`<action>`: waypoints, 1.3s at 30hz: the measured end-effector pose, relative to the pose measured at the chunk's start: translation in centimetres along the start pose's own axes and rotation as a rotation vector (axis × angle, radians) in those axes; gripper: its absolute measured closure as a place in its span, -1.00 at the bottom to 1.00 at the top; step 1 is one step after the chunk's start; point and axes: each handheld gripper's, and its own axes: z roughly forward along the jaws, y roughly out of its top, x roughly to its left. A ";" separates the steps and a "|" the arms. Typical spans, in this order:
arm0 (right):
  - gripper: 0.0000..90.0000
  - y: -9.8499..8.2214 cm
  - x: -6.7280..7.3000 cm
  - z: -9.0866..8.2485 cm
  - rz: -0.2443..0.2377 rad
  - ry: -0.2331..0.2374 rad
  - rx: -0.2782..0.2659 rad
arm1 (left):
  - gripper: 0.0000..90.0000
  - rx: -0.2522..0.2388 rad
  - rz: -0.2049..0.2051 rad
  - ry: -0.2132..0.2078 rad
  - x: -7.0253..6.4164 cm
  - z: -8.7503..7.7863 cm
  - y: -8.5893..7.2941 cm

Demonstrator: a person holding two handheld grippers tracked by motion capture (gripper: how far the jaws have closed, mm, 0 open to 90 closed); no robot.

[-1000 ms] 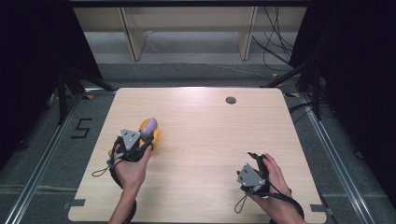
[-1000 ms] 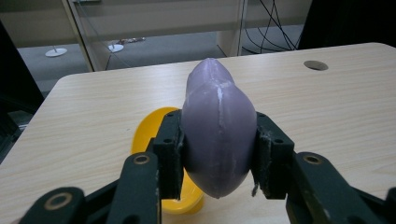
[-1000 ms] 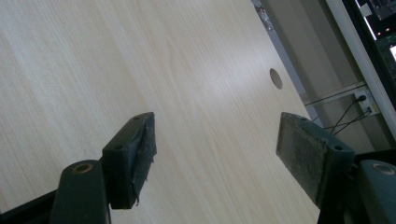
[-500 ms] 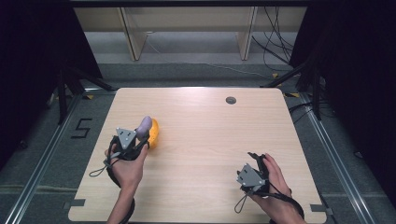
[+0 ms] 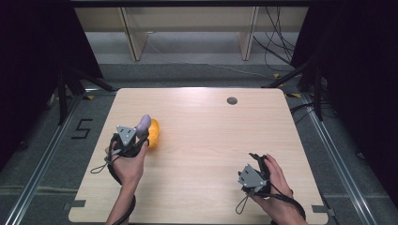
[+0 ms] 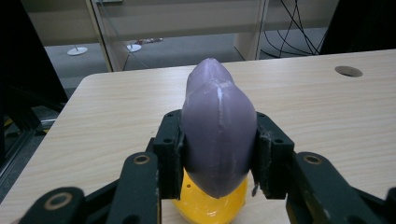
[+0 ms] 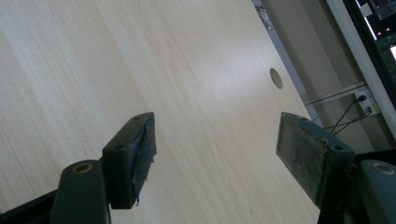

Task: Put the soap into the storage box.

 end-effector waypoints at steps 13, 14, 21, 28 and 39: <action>-0.35 0.0 0.0 0.0 0.000 0.000 0.000 | 0.31 0.021 0.012 0.024 0.2 1.6 -0.2; -0.35 0.0 0.1 0.0 0.012 0.005 -0.004 | 0.31 0.023 0.007 0.029 0.2 1.9 -0.3; -0.35 0.0 0.1 0.0 0.013 0.008 -0.005 | 0.31 0.067 0.022 0.054 0.5 3.9 -1.2; -0.35 0.0 0.2 0.1 0.018 0.025 -0.004 | 0.30 0.099 0.036 0.070 0.5 5.3 -1.7; -0.35 0.1 0.2 0.0 0.010 0.017 -0.008 | 0.01 0.162 0.031 0.016 0.5 5.7 -1.0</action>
